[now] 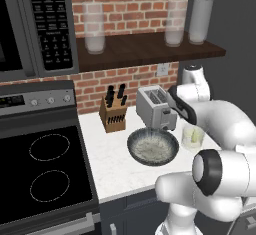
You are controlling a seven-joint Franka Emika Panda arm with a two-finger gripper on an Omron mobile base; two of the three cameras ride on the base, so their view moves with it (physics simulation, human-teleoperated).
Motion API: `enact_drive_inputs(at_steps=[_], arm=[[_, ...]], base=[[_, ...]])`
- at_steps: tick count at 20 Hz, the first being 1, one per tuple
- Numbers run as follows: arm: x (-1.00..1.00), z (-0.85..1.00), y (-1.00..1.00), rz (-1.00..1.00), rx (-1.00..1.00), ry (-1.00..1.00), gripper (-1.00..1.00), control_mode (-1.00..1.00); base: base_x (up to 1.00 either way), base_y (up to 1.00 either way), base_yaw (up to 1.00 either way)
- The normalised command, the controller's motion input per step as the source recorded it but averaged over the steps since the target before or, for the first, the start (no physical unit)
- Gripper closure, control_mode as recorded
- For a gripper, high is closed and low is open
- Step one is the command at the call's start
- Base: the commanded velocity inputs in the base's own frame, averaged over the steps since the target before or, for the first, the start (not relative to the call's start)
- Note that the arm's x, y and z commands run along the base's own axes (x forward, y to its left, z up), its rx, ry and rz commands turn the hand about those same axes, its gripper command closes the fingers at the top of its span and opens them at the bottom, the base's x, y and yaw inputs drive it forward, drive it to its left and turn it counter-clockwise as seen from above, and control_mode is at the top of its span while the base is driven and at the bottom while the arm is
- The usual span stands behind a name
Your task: Grab a lemon wedge from the fridge and one ice cube from the ice bowl, and put them in the glass of lemonade.
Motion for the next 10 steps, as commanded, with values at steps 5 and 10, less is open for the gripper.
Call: enact_drive_inputs(at_steps=[5,10], arm=[[-0.33,0.39,0.15,0.12,0.01,-0.07,-1.0,-1.0],[-0.5,0.35,0.3,0.13,0.0,-0.1,-1.0,-1.0]], base=[[0.0,0.0,0.0],[0.0,0.0,0.0]])
